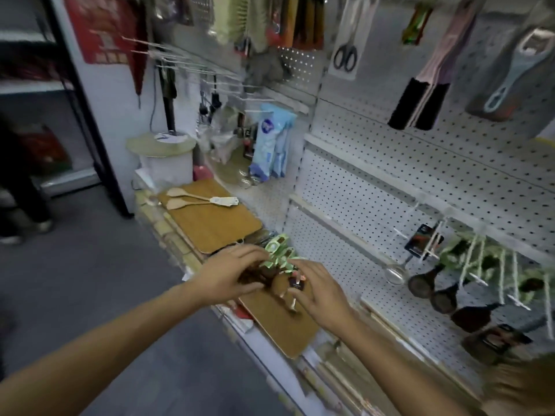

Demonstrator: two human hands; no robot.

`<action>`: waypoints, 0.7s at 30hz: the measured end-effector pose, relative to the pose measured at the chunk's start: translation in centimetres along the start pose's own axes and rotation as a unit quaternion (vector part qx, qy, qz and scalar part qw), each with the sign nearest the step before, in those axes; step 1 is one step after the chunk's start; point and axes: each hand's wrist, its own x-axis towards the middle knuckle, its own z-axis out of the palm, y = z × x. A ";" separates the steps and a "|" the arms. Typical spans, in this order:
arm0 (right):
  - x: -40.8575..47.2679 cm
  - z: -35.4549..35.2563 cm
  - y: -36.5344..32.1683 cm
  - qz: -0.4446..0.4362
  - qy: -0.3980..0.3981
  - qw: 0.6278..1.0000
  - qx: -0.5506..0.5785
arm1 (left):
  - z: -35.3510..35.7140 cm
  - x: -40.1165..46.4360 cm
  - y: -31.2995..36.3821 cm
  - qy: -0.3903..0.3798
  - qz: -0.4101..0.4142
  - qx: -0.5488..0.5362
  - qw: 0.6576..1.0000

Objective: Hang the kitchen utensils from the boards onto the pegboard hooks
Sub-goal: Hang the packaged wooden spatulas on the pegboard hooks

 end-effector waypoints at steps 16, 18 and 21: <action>21.5 11.1 -4.9 -0.075 -0.068 0.995 -0.019 | -5.5 -1.9 -21.4 -0.021 -0.127 0.010 0.992; 25.1 12.8 -4.6 -0.069 -0.076 0.995 -0.014 | -5.6 -1.0 -25.2 -0.032 -0.134 0.011 0.990; 30.4 15.0 -4.4 -0.061 -0.098 0.993 -0.006 | -6.3 0.5 -30.4 -0.043 -0.148 0.013 0.988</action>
